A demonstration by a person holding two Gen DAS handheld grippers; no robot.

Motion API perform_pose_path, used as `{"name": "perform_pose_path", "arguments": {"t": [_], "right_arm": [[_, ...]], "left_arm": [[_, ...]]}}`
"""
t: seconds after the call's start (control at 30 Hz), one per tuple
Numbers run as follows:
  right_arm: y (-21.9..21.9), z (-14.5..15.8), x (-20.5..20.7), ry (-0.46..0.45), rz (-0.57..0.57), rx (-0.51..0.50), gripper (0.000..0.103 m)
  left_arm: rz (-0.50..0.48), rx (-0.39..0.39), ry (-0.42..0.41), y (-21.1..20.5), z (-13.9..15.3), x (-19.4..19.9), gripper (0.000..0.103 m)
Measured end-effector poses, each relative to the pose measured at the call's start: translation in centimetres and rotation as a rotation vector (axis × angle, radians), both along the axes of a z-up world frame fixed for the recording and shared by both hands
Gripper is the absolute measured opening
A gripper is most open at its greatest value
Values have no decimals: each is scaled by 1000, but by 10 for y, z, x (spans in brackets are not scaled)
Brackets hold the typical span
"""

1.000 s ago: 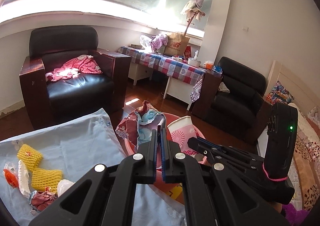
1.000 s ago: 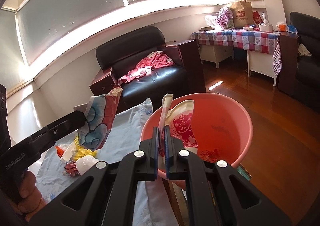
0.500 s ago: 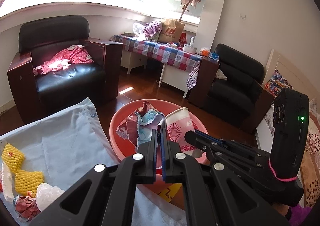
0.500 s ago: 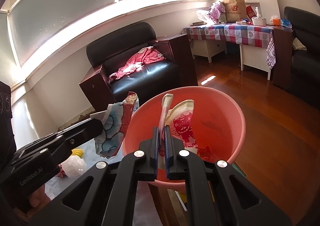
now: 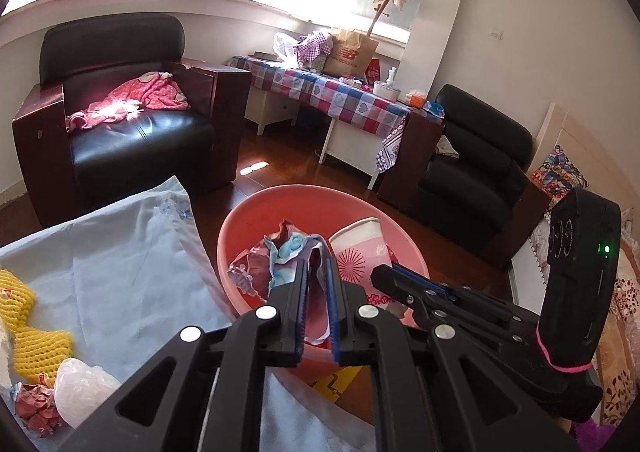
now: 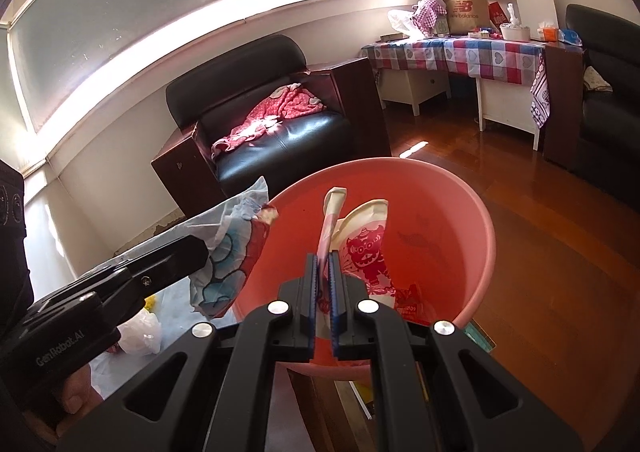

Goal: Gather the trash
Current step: 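Open the left gripper over the basin while the right releases the pink cup, then move both open grippers back over the trash on the sheet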

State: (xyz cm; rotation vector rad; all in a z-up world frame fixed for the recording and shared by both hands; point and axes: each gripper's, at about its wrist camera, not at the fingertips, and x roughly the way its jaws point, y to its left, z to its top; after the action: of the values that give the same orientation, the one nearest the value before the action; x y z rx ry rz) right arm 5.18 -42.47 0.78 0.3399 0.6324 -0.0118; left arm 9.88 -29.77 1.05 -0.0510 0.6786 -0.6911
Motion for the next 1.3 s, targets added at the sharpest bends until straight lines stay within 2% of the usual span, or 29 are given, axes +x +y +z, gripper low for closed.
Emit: {"name": "perform_pose_path", "arguments": {"t": [0.1, 0.13, 0.47, 0.7, 0.77, 0.8, 0.83, 0.9, 1.1, 1.3], "right_arm": [[0, -1, 3, 2, -4, -1, 6], [0, -1, 4, 3, -5, -2, 6], [1, -5, 4, 10, -14, -11, 6], [-5, -8, 7, 41, -50, -4, 6], [-6, -8, 9, 52, -49, 11, 6], [-6, -8, 9, 51, -48, 14, 9], [-7, -7, 9, 50, -49, 14, 22], [-6, -4, 6, 38, -46, 13, 38], [4, 10, -1, 15, -29, -20, 40], [21, 24, -12, -13, -2, -49, 40]], "left_arm": [[4, -11, 4, 3, 0, -1, 40], [10, -14, 0, 3, 1, -2, 41], [29, -40, -8, 18, 9, -12, 41], [53, -40, -54, 39, 22, -27, 46], [61, -39, -67, 45, 25, -32, 51], [66, -39, -71, 47, 27, -34, 51], [71, -39, -73, 51, 28, -36, 51], [78, -35, -77, 56, 29, -40, 51], [104, -5, -86, 71, 31, -53, 51], [170, 32, -121, 92, 31, -68, 51]]}}
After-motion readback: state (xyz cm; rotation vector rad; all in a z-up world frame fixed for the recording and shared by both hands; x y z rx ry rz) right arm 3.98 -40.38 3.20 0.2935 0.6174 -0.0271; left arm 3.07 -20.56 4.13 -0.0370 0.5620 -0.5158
